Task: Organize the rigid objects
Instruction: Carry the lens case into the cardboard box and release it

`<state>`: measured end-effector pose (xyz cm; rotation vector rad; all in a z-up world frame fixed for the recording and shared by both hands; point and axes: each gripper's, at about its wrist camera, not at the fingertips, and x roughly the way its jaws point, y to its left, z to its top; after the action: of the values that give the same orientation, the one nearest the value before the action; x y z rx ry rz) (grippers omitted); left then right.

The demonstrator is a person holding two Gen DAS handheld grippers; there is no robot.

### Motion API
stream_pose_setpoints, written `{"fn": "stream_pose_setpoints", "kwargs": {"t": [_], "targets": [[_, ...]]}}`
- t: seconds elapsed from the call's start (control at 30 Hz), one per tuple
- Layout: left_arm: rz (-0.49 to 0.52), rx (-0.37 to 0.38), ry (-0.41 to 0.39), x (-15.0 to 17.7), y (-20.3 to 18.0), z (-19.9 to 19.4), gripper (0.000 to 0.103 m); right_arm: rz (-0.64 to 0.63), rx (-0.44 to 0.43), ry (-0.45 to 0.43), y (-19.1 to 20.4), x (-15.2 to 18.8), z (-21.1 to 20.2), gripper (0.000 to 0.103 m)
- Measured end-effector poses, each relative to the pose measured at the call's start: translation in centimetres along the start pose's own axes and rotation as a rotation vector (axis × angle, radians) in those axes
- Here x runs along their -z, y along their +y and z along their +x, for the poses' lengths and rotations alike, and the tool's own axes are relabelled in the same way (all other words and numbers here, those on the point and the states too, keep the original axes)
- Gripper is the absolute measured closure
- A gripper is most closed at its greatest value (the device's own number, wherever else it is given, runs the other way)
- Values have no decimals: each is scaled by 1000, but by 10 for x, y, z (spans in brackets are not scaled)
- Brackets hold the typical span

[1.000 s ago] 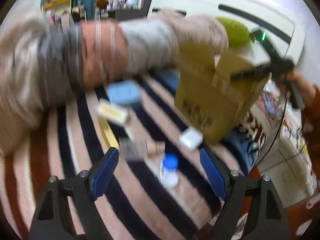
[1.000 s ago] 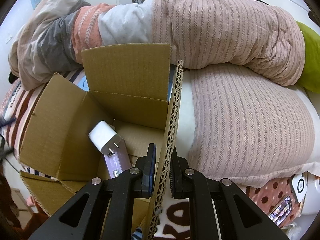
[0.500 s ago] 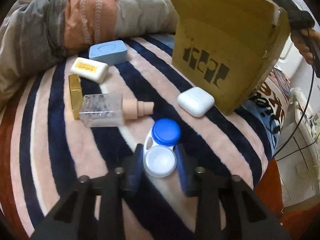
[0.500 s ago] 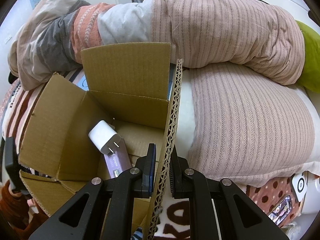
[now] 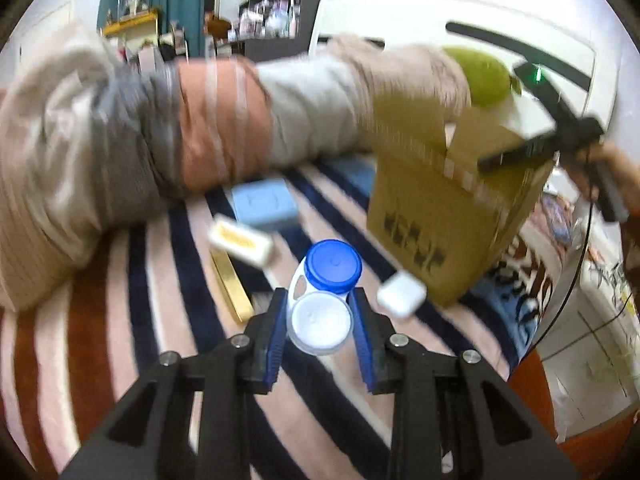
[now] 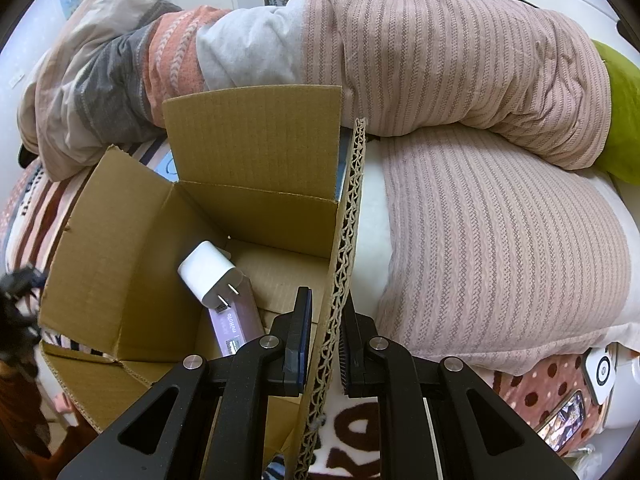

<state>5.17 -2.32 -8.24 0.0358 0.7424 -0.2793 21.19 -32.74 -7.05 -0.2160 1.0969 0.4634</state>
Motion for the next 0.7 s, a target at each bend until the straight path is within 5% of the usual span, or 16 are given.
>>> {"fn": "stream_pose_setpoints", "kwargs": {"t": [0.3,0.47,0.7], "targets": [[90,104,-80,-97,-36,-23,75,-7,-1,1,0,-1,-3,96],[100,204,6,-126,-73,18,75,-5,-9,0,-1,-1,-2,96],[132,259,162,-123,-118,72,75,-10,-10,4,-3,-2,-1,96]]}}
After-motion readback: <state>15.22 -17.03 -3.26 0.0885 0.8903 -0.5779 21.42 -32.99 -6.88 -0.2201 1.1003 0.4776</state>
